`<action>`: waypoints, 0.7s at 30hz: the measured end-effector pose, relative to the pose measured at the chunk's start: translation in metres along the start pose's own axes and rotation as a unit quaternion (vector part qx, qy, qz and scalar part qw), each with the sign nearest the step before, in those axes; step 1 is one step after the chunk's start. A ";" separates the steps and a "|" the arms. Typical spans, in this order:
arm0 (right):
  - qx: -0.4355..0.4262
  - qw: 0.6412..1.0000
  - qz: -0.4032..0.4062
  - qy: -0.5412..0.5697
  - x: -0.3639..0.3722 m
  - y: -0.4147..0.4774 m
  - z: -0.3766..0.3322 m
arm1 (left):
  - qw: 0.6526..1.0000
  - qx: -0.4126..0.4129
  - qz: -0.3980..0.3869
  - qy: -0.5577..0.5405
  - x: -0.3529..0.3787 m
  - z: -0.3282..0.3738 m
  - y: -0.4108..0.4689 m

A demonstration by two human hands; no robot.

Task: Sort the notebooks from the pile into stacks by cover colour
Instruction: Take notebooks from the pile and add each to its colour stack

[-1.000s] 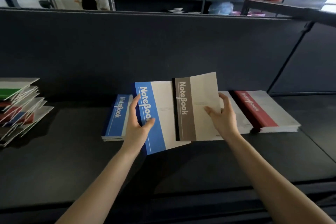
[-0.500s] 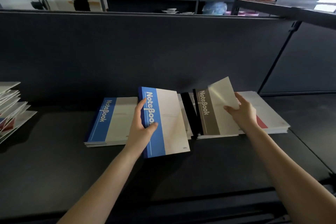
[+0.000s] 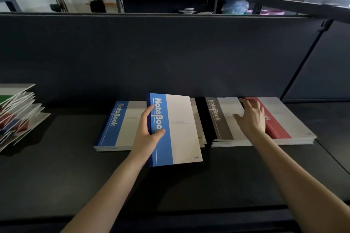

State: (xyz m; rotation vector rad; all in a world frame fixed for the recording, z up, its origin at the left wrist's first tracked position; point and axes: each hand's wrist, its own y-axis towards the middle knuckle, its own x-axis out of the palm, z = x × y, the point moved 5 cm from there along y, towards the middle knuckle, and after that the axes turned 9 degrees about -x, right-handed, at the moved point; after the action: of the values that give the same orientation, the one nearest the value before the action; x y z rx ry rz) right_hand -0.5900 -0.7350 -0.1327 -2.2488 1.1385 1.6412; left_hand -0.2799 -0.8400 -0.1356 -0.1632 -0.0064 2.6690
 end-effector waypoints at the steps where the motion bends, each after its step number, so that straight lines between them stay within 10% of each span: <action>1: -0.007 1.000 0.011 0.016 -0.001 -0.001 -0.005 | 1.000 0.001 -0.001 -0.002 0.000 0.000 -0.001; 7: -0.071 0.978 0.010 0.197 -0.002 -0.026 -0.071 | 1.000 0.010 -0.006 -0.023 -0.006 0.002 -0.003; 13: -0.086 0.879 -0.258 0.391 0.034 -0.068 -0.152 | 0.998 0.033 0.021 -0.042 -0.026 0.010 -0.010; 21: -0.133 0.883 -0.192 0.408 0.056 -0.087 -0.207 | 0.997 0.015 0.077 -0.022 -0.081 -0.004 -0.018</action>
State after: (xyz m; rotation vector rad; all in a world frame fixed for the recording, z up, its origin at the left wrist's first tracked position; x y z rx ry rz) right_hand -0.3696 -0.8068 -0.1256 -3.2080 0.4851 0.7109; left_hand -0.1997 -0.8607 -0.1293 -0.0977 0.0336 2.8250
